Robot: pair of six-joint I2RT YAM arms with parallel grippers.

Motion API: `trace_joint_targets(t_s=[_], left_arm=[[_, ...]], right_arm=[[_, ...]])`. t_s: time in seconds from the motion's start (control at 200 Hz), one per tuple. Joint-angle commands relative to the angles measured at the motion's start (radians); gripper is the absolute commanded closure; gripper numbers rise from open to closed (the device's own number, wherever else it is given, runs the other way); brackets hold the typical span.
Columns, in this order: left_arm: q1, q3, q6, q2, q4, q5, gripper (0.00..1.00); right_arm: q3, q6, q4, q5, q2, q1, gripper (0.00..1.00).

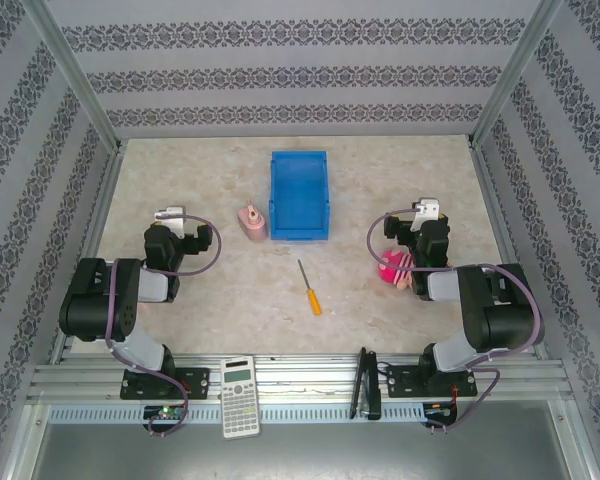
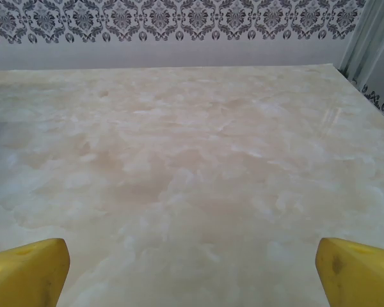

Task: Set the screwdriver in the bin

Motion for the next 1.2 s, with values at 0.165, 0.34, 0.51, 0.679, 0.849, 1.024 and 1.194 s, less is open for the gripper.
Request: trace_joint_targets(t_s=[0.165,0.34,0.51,0.679,0.849,1.024,1.194], left_arm=[[-0.008,0.009,0.019,-0.017,-0.015,0.013,0.01],[-0.008,0.009,0.018,-0.016,-0.014,0.013,0.01],[-0.008,0.009,0.019,-0.017,-0.014,0.013,0.01],[-0.008,0.009,0.018,-0.017,-0.014,0.013,0.01],[-0.008,0.011,0.021,-0.014,-0.016,0.021,0.01],[-0.007,0.011,0.023,-0.015,-0.017,0.024,0.01],[-0.008,0.011,0.023,-0.015,-0.017,0.024,0.01]], right_arm=[[-0.01,-0.024,0.04,-0.028,0.009,-0.004,0.02],[-0.009,-0.021,0.037,-0.032,0.008,-0.006,0.02],[-0.009,-0.021,0.038,-0.03,0.009,-0.005,0.02],[-0.01,-0.024,0.04,-0.034,0.009,-0.006,0.02],[-0.01,-0.024,0.04,-0.034,0.009,-0.006,0.02],[-0.01,-0.023,0.04,-0.033,0.008,-0.005,0.02],[-0.007,-0.015,0.036,-0.023,0.009,-0.008,0.02]])
